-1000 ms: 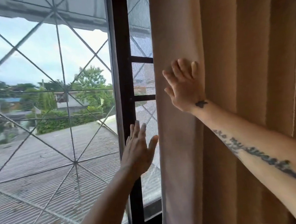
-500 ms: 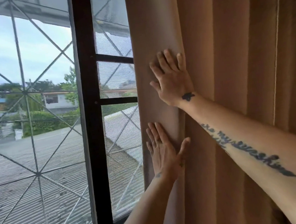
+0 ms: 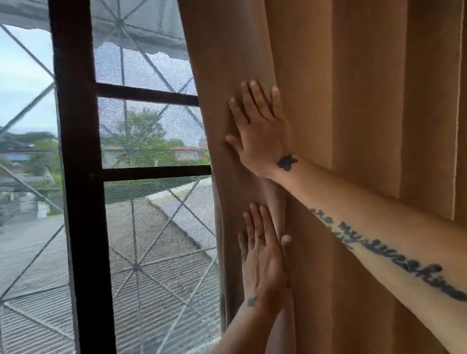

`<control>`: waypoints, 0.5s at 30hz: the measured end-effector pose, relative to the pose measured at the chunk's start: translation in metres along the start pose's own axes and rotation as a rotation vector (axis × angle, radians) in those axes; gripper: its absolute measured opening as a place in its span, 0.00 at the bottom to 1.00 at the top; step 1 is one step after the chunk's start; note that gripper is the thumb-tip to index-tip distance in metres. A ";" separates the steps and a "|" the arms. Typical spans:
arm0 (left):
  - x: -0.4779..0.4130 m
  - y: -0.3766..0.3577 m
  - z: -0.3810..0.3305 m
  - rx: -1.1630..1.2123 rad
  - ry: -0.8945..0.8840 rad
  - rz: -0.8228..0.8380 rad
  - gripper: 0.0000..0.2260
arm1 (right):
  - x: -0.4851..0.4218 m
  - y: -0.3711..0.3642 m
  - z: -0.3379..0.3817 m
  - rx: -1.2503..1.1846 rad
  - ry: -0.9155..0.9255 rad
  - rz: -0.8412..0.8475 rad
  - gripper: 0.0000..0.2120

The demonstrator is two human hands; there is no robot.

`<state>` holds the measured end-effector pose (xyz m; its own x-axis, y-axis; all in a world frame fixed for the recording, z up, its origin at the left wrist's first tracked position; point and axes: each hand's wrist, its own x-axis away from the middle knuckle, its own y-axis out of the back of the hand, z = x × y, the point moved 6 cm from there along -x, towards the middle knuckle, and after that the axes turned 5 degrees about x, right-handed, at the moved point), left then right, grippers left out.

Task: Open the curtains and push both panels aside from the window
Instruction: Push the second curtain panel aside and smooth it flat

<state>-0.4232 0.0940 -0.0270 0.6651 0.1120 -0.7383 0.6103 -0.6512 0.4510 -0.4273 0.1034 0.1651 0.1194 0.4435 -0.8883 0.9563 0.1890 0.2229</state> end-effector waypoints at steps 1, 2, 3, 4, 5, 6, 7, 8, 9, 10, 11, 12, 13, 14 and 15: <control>-0.002 -0.004 0.001 -0.013 -0.009 0.006 0.25 | -0.003 -0.002 0.001 0.009 0.008 -0.011 0.30; -0.005 -0.007 0.002 -0.023 -0.022 0.007 0.25 | -0.006 -0.004 0.000 0.020 0.012 -0.023 0.30; -0.008 -0.010 0.001 -0.024 -0.039 0.002 0.26 | -0.009 -0.005 -0.002 0.033 0.011 -0.035 0.30; -0.011 -0.013 0.001 -0.019 -0.054 0.001 0.26 | -0.011 -0.006 -0.005 0.049 0.003 -0.043 0.30; -0.014 -0.018 0.001 -0.012 -0.067 0.006 0.26 | -0.011 -0.008 -0.009 0.070 -0.007 -0.045 0.30; -0.017 -0.023 0.000 -0.005 -0.079 0.015 0.26 | -0.010 -0.010 -0.014 0.094 -0.019 -0.039 0.30; -0.019 -0.029 -0.002 0.006 -0.093 0.025 0.26 | -0.009 -0.013 -0.020 0.118 -0.031 -0.026 0.30; -0.021 -0.035 -0.004 0.020 -0.107 0.027 0.26 | -0.009 -0.016 -0.027 0.140 -0.043 -0.009 0.31; -0.023 -0.041 -0.006 0.031 -0.121 0.034 0.26 | -0.008 -0.019 -0.035 0.163 -0.058 0.009 0.31; -0.023 -0.047 -0.008 0.047 -0.137 0.042 0.25 | -0.008 -0.022 -0.043 0.191 -0.072 0.028 0.31; -0.024 -0.052 -0.010 0.060 -0.148 0.056 0.25 | -0.009 -0.024 -0.051 0.220 -0.084 0.044 0.32; -0.025 -0.058 -0.012 0.065 -0.155 0.072 0.25 | -0.011 -0.026 -0.058 0.243 -0.095 0.056 0.32; -0.026 -0.062 -0.015 0.047 -0.159 0.090 0.24 | -0.013 -0.027 -0.065 0.261 -0.105 0.066 0.32; -0.027 -0.063 -0.017 0.010 -0.161 0.096 0.24 | -0.014 -0.029 -0.073 0.275 -0.116 0.073 0.32; -0.028 -0.062 -0.021 -0.030 -0.171 0.091 0.25 | -0.016 -0.030 -0.080 0.290 -0.127 0.078 0.32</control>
<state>-0.4704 0.1472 -0.0241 0.6371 -0.0771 -0.7669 0.5648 -0.6303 0.5326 -0.4793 0.1605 0.2047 0.2105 0.3302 -0.9201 0.9769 -0.1074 0.1850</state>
